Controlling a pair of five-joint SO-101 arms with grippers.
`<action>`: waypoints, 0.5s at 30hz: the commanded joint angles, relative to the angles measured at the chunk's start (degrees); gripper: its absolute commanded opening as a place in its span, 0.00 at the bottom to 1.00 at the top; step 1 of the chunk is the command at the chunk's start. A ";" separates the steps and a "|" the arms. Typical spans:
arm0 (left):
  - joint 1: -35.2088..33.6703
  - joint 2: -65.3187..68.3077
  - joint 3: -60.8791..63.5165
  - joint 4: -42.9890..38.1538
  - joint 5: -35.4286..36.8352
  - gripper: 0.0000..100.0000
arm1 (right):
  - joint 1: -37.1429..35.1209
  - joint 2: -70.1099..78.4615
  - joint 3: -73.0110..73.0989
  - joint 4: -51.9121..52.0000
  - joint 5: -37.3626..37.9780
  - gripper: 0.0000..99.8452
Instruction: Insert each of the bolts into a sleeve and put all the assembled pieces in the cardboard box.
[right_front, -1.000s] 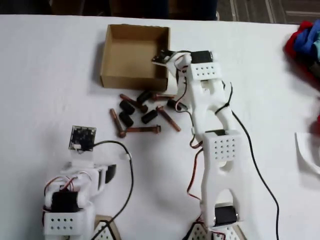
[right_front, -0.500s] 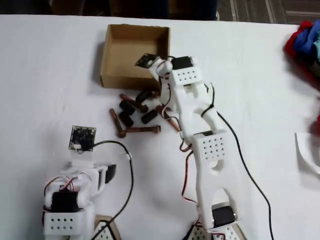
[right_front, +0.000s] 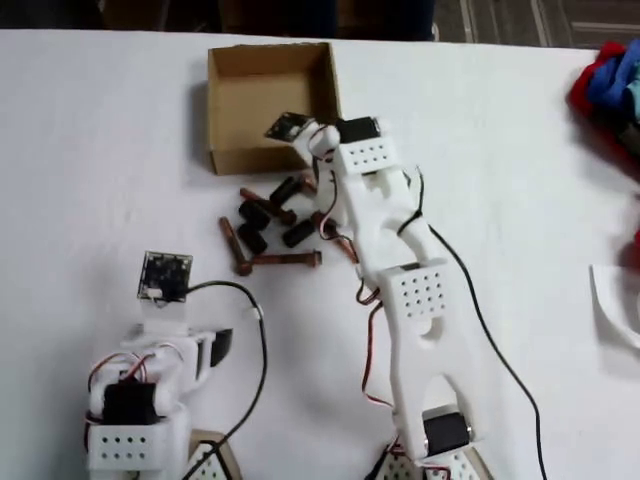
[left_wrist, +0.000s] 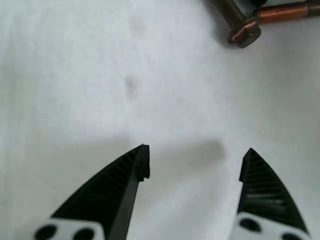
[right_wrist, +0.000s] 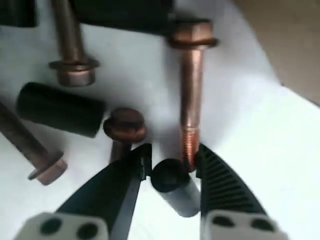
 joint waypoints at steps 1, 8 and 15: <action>0.70 0.26 0.84 -0.44 0.53 0.31 | 2.77 -0.04 0.09 2.86 -0.26 0.13; 0.70 0.26 0.84 -0.44 0.53 0.31 | 11.82 -0.75 0.09 4.53 -0.62 0.02; 0.70 0.26 0.84 -0.44 0.53 0.31 | 22.81 -6.37 0.79 7.60 -0.09 0.02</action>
